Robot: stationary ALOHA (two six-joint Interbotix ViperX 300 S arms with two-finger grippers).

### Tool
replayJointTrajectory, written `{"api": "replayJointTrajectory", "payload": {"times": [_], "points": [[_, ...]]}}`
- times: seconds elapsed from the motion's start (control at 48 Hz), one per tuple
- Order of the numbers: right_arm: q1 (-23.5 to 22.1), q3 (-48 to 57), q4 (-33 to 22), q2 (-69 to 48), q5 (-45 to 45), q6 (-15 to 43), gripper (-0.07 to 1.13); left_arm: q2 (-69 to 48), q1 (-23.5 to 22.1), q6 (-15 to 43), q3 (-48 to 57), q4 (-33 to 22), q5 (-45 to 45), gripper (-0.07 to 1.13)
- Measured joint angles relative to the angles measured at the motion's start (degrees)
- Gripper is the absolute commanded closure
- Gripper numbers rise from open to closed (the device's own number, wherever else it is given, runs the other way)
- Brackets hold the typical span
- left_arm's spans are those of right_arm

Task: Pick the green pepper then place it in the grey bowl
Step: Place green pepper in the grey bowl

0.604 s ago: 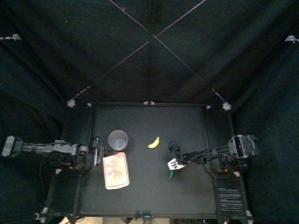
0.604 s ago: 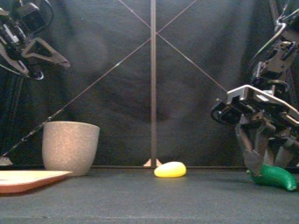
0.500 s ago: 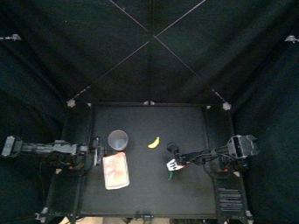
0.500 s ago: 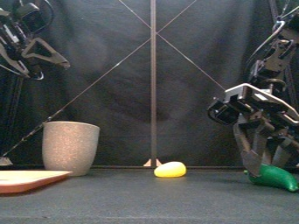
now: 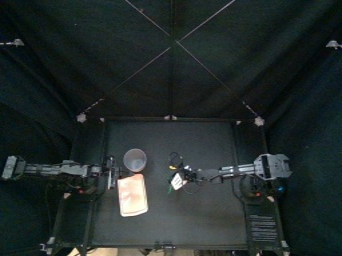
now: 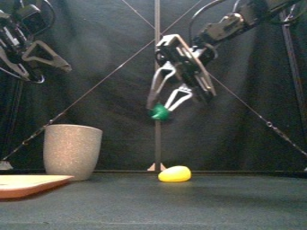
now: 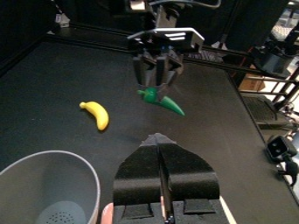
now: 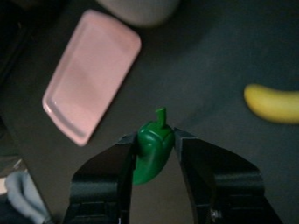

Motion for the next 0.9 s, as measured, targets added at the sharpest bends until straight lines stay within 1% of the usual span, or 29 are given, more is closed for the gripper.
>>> {"api": "replayJointTrajectory", "payload": {"times": [0.188, 0.312, 0.396, 0.604, 0.792, 0.896], "points": [[-5.01, -9.32, -6.5, 5.8, -3.78, -0.09, 0.42, 0.0, 0.18, 0.0, 0.18, 0.0, -0.09, 1.0], [-6.5, -15.82, -9.93, 10.72, -7.91, -0.09, 0.42, 0.0, 0.26, 0.0, 0.26, 0.0, -0.35, 1.0], [-6.77, -20.21, -11.78, 13.97, -9.84, -0.09, 0.42, 0.0, 0.35, 0.0, 0.53, 0.0, -0.62, 1.0], [-6.94, -27.86, -15.82, 19.25, -10.46, -0.09, 0.42, 0.0, 0.35, -0.09, 0.79, 0.0, -0.97, 1.0], [-7.12, -31.29, -17.23, 22.5, -10.28, -0.09, 0.41, -0.09, 0.35, 0.0, 1.05, 0.0, -0.97, 1.0], [-7.29, -31.99, -18.19, 23.73, -9.4, -0.35, 0.37, 0.0, 0.44, 0.18, 1.23, 0.0, -0.97, 1.0]]}}
